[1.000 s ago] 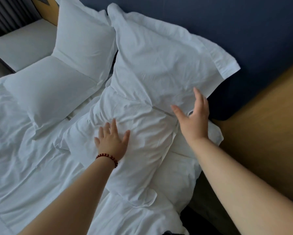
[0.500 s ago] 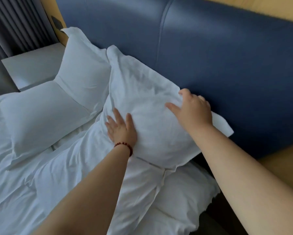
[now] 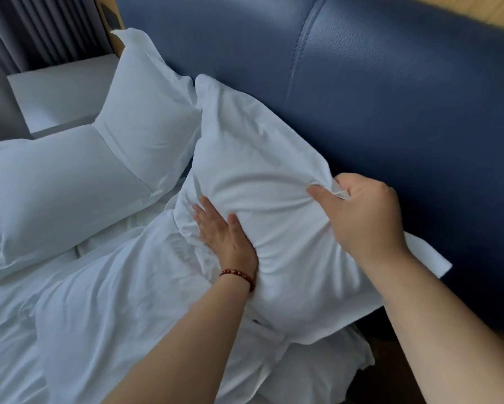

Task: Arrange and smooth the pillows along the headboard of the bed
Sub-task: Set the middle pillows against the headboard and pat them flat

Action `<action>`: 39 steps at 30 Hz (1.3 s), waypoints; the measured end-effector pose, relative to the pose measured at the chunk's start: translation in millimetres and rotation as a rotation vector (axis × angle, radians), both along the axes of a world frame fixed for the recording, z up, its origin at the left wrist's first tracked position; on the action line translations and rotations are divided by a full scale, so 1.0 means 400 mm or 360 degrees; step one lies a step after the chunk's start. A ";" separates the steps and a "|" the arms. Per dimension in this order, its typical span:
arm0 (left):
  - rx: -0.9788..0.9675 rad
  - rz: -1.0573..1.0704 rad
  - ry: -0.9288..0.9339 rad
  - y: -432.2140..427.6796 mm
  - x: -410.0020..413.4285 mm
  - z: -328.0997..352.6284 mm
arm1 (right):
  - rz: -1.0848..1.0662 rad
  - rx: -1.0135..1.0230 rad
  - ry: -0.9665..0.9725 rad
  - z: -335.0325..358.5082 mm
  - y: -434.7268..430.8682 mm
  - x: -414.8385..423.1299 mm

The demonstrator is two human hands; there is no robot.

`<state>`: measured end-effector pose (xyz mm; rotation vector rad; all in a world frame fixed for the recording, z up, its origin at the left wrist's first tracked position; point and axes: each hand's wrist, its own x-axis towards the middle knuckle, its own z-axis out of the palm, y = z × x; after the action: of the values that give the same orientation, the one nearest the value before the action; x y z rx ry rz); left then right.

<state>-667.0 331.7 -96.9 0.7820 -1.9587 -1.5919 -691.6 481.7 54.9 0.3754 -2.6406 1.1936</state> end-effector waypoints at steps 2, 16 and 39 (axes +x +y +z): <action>0.0087 0.0001 0.0055 0.019 -0.031 0.004 | 0.0036 0.0028 0.0091 0.018 -0.003 0.002; -0.0087 -0.0386 -0.0185 0.074 0.059 -0.018 | -0.0270 0.0673 0.0224 -0.112 0.013 0.075; -0.0351 -0.0602 -0.0464 0.145 0.223 -0.023 | -0.0911 -0.0425 0.0028 -0.195 0.195 0.326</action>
<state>-577.6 389.6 -106.2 0.6062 -2.5662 -1.4868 -561.3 559.6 -23.2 -0.3889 -2.2833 1.2894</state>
